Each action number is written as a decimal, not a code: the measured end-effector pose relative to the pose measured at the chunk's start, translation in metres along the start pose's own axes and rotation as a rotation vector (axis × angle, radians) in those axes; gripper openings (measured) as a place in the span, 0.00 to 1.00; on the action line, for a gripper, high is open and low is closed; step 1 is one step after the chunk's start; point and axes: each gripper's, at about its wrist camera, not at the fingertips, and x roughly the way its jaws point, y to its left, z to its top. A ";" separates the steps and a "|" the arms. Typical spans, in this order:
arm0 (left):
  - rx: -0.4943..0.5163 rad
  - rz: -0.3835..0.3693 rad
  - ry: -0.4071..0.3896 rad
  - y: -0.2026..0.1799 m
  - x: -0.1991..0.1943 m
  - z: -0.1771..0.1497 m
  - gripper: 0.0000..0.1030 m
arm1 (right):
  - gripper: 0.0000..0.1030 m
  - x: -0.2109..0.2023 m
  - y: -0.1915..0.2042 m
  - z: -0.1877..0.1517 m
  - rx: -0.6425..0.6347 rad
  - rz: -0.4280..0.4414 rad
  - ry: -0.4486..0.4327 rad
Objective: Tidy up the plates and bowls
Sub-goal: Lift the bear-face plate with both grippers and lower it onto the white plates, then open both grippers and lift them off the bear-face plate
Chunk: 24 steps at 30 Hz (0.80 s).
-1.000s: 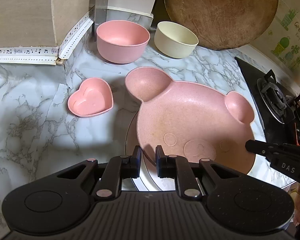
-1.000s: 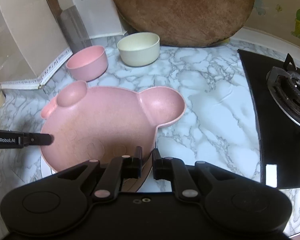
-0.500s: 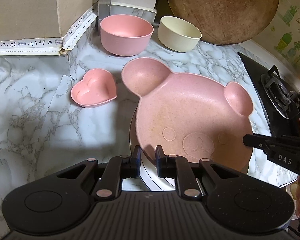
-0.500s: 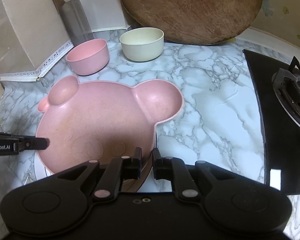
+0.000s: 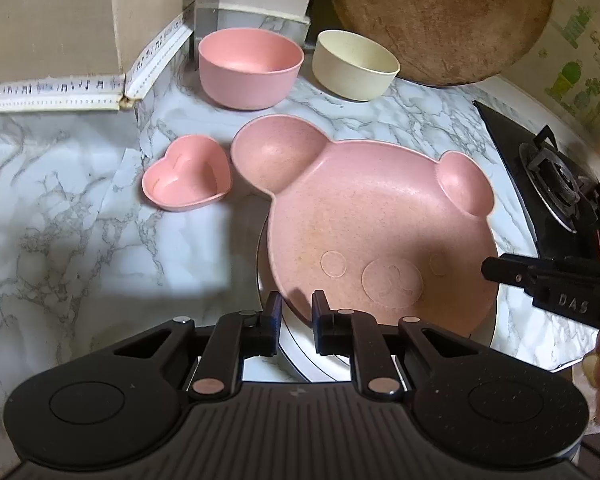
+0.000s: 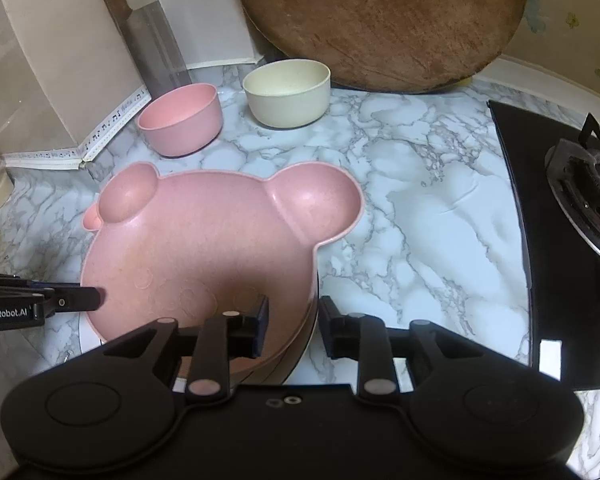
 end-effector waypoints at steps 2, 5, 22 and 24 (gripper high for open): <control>0.016 0.007 -0.009 -0.002 -0.003 -0.002 0.15 | 0.31 -0.002 0.002 0.000 -0.014 -0.005 -0.006; 0.033 0.011 -0.024 -0.003 -0.008 -0.002 0.15 | 0.34 -0.007 0.006 0.000 -0.033 -0.005 -0.019; 0.102 -0.006 -0.211 -0.017 -0.055 0.016 0.28 | 0.68 -0.055 0.030 0.026 -0.102 0.040 -0.154; 0.109 -0.008 -0.239 -0.019 -0.060 0.020 0.28 | 0.72 -0.058 0.032 0.030 -0.101 0.039 -0.161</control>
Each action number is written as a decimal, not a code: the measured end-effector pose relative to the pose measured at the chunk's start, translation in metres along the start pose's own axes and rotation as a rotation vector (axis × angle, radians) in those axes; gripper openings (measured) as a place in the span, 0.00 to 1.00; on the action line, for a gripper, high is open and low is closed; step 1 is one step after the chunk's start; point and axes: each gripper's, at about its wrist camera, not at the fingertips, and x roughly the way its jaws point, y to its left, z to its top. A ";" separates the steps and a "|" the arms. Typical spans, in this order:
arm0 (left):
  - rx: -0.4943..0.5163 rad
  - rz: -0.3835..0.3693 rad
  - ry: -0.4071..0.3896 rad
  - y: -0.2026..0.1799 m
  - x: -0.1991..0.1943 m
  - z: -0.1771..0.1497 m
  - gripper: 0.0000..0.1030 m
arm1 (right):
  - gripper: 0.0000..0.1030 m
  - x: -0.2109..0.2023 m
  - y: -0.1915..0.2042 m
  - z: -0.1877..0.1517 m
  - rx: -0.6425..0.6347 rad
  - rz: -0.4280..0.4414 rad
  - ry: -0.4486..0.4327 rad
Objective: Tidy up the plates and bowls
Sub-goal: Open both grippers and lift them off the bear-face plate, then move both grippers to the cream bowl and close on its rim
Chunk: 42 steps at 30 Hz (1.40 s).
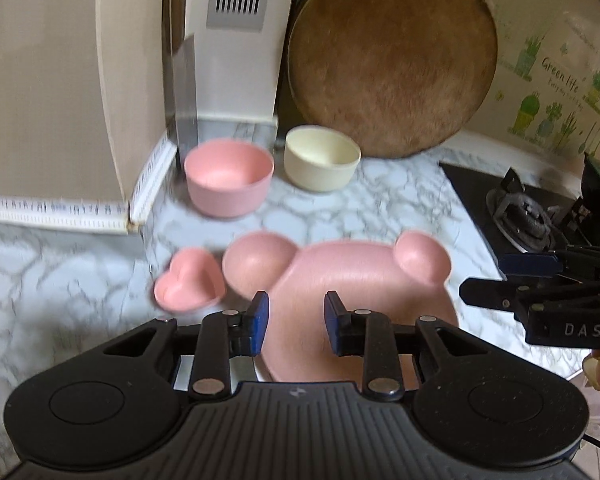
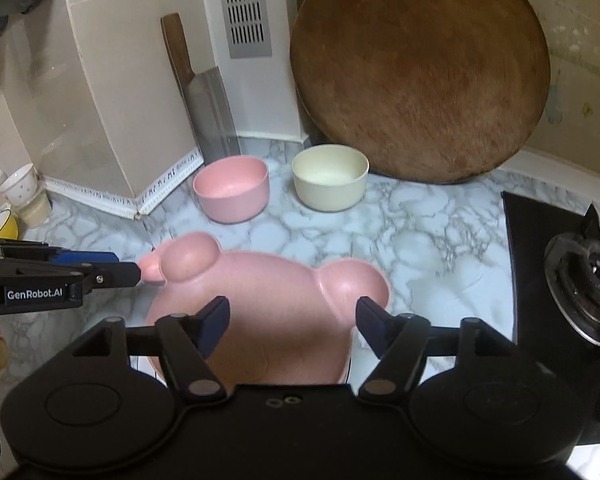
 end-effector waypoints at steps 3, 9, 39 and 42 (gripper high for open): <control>0.001 -0.005 -0.027 -0.002 -0.003 0.006 0.28 | 0.81 -0.003 0.001 0.006 0.000 -0.001 -0.010; 0.012 -0.012 -0.090 -0.009 -0.008 0.015 0.72 | 0.97 -0.012 0.004 0.018 -0.035 -0.002 -0.039; -0.176 0.070 0.029 0.000 0.119 0.151 0.75 | 0.96 0.122 -0.102 0.142 0.068 -0.016 0.054; -0.171 0.076 0.046 -0.002 0.142 0.164 0.75 | 0.92 0.139 -0.109 0.147 0.082 -0.005 0.069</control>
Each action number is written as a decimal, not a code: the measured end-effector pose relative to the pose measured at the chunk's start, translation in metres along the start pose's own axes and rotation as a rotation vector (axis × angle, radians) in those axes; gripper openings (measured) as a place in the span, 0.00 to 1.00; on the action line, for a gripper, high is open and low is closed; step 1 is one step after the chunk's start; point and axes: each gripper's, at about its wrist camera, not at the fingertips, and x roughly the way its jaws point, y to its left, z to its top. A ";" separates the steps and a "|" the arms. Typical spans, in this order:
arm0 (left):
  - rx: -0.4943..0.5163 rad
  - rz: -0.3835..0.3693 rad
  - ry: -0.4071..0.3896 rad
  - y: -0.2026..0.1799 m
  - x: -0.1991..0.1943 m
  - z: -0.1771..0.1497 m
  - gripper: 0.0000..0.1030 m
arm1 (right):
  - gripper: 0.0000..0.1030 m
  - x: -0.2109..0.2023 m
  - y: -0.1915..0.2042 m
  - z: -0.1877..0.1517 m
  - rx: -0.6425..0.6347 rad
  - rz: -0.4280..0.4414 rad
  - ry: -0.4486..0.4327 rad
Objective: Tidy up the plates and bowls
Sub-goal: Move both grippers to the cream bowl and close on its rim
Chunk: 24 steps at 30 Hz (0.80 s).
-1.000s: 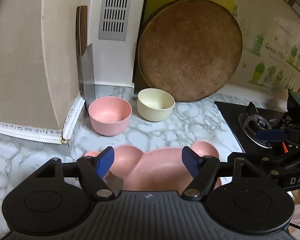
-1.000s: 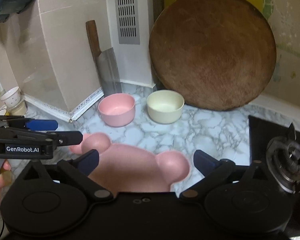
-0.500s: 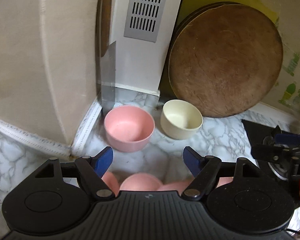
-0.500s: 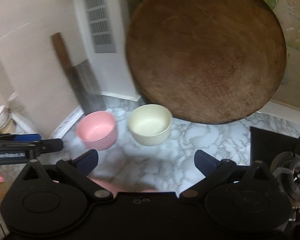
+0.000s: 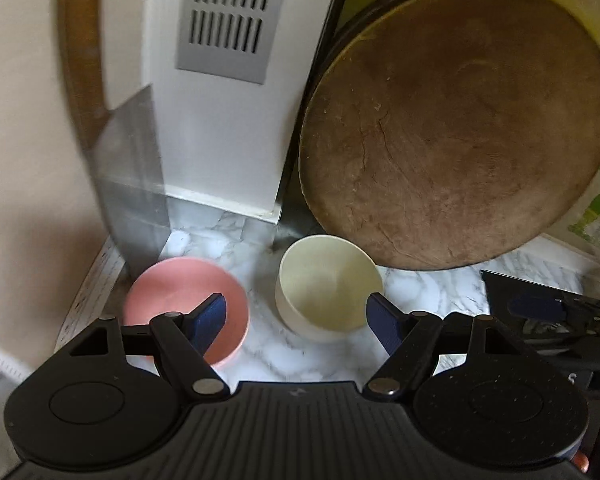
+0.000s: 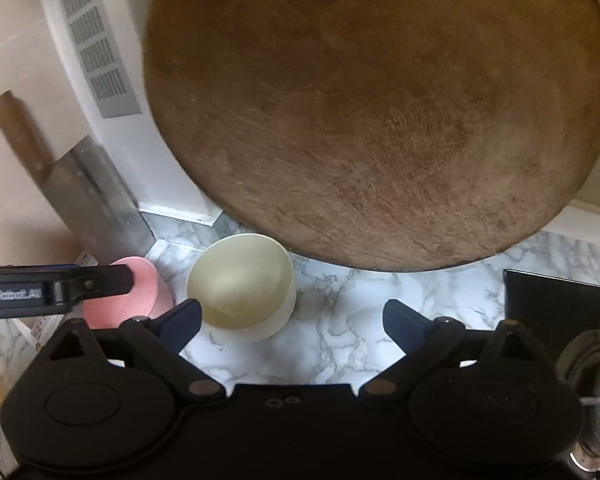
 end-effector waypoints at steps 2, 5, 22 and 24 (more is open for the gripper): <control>0.010 0.001 0.008 -0.002 0.014 0.006 0.75 | 0.91 0.008 -0.002 0.002 0.003 -0.001 0.008; -0.013 0.033 0.024 0.001 0.031 0.009 0.75 | 0.87 0.018 -0.003 0.005 0.007 0.031 0.030; 0.010 0.051 0.111 -0.012 0.102 0.014 0.50 | 0.48 0.088 -0.009 0.007 0.052 0.008 0.133; 0.019 0.048 0.116 -0.013 0.108 0.015 0.45 | 0.44 0.092 -0.007 0.006 0.056 0.016 0.138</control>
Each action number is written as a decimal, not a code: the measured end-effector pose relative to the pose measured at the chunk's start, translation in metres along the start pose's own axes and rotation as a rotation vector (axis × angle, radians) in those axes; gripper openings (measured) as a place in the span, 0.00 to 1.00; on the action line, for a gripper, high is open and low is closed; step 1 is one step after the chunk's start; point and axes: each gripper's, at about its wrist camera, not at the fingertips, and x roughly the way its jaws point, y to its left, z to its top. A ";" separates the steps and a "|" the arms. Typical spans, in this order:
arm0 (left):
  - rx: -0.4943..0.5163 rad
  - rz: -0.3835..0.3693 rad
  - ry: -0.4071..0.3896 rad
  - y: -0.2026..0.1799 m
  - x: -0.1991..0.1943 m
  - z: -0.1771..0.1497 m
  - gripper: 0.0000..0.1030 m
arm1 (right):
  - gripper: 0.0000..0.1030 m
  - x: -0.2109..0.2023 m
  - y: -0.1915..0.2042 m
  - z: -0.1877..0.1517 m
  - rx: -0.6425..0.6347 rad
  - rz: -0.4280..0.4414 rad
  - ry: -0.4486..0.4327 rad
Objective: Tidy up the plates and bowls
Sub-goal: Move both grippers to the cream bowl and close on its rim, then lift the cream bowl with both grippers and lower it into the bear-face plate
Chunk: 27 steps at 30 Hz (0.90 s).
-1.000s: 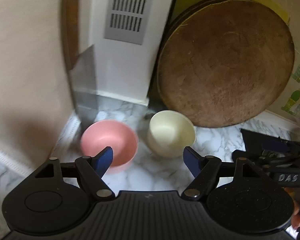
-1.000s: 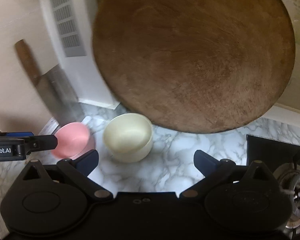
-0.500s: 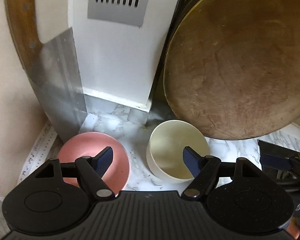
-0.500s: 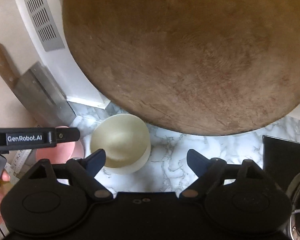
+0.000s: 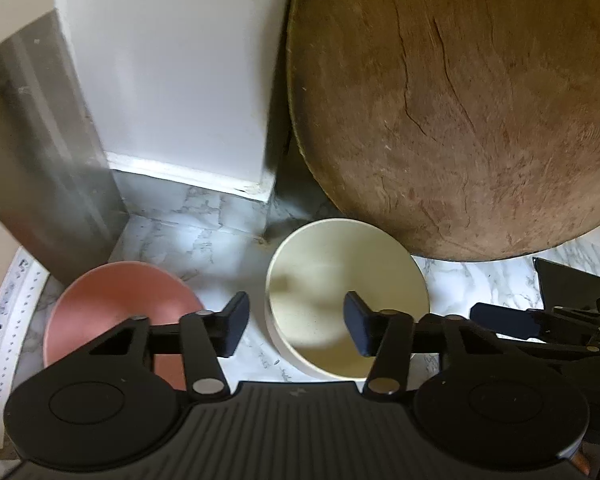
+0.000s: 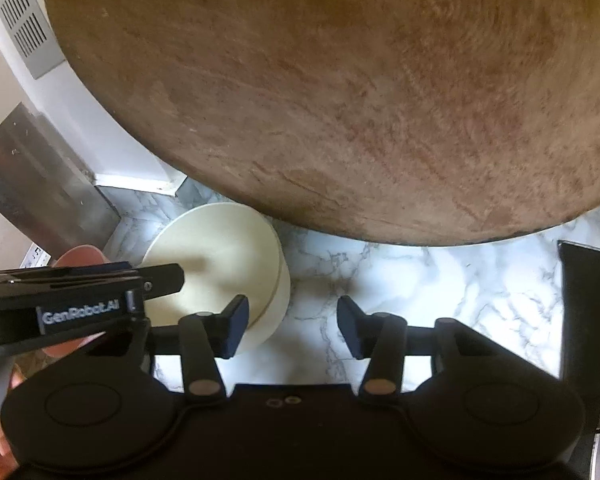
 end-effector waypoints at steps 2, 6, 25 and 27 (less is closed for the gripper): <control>0.000 -0.001 0.008 -0.001 0.006 0.001 0.40 | 0.41 0.003 0.001 -0.001 0.002 0.001 0.001; -0.002 0.012 0.018 0.000 0.014 0.000 0.30 | 0.35 0.008 0.004 -0.003 0.011 0.012 0.008; 0.008 0.012 0.023 -0.002 -0.001 -0.014 0.11 | 0.14 -0.011 0.015 -0.014 -0.008 -0.006 0.007; 0.009 0.008 0.026 -0.003 -0.007 -0.015 0.11 | 0.14 -0.020 0.016 -0.016 -0.015 -0.004 0.001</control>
